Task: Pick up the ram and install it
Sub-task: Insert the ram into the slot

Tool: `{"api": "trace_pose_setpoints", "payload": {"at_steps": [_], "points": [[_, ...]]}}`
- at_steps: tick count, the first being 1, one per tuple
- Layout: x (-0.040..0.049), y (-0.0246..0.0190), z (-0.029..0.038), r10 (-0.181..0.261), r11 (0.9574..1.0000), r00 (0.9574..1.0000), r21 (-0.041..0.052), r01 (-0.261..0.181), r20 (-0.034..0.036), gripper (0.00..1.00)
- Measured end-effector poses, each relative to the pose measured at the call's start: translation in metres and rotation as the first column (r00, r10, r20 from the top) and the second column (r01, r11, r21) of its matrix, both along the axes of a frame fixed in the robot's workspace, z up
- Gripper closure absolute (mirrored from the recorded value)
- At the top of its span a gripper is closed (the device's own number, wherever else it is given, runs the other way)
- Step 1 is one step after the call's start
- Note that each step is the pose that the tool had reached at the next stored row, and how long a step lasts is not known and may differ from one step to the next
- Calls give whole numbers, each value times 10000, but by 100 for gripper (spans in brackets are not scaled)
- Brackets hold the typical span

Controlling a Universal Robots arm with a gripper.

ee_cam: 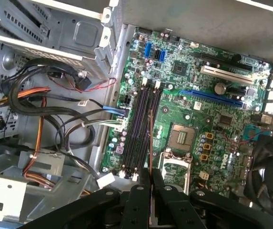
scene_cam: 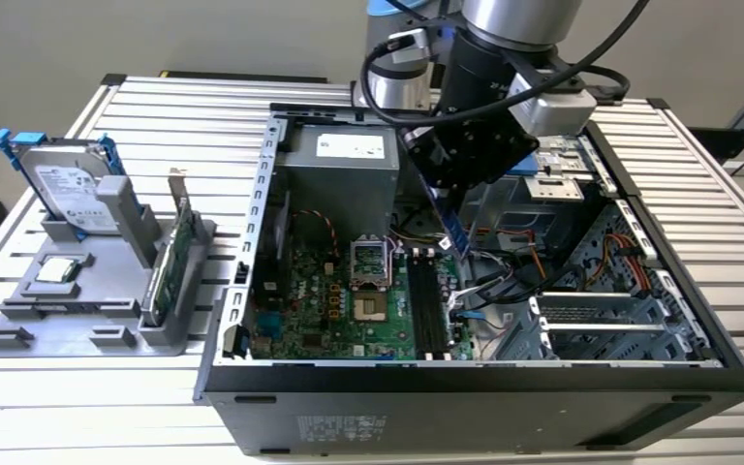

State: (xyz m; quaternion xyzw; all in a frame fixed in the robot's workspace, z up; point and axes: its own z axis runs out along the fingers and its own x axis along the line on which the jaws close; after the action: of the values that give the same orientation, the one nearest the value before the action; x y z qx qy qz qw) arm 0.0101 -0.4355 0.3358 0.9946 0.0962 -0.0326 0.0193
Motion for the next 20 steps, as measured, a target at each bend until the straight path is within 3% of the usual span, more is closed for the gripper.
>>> {"api": "trace_pose_setpoints", "payload": {"at_steps": [8,20], "points": [[0,0,-74,-908,9959,9959,-23,908,37,100],[5,0,-152,-1923,9813,9813,-123,1923,53,100]]}}
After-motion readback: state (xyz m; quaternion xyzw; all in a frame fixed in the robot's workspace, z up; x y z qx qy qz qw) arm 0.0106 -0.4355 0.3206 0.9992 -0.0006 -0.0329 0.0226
